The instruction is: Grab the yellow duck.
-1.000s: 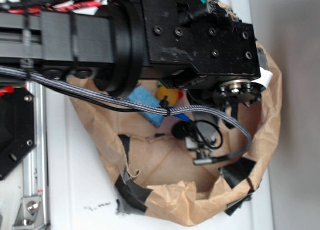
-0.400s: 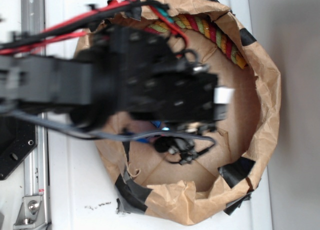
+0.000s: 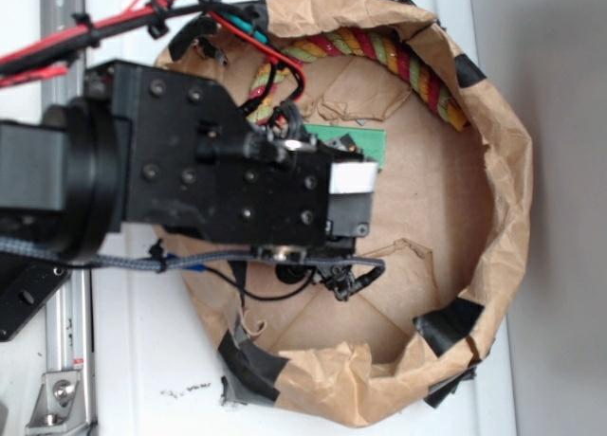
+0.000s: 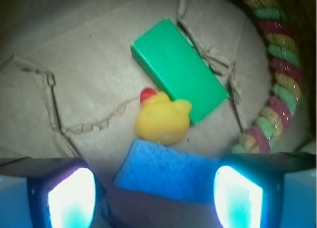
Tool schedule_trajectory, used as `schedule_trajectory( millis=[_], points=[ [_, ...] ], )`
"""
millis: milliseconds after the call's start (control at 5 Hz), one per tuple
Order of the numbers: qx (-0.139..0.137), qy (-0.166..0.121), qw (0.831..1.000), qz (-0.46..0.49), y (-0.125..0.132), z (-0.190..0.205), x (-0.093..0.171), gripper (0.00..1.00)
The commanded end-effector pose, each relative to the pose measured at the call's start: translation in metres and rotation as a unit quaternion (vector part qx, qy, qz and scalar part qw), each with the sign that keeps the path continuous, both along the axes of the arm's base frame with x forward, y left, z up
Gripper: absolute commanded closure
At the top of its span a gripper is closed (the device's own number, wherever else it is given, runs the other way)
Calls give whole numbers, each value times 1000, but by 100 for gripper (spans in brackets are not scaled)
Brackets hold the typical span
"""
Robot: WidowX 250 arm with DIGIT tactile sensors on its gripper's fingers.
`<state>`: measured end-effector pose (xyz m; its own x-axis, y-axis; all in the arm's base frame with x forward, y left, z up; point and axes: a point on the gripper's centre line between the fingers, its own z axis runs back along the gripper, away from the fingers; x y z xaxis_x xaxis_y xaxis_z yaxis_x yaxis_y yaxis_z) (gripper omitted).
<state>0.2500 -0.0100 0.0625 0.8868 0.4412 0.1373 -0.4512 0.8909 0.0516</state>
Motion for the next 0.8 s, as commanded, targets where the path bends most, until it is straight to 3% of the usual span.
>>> schedule_trajectory(
  millis=[0, 400, 600],
  points=[
    [-5, -30, 999, 11, 0, 4, 22, 0],
    [-2, -30, 1000, 8, 14, -1, 23, 0],
    [-3, -12, 1000, 13, 20, -6, 19, 0]
  ],
)
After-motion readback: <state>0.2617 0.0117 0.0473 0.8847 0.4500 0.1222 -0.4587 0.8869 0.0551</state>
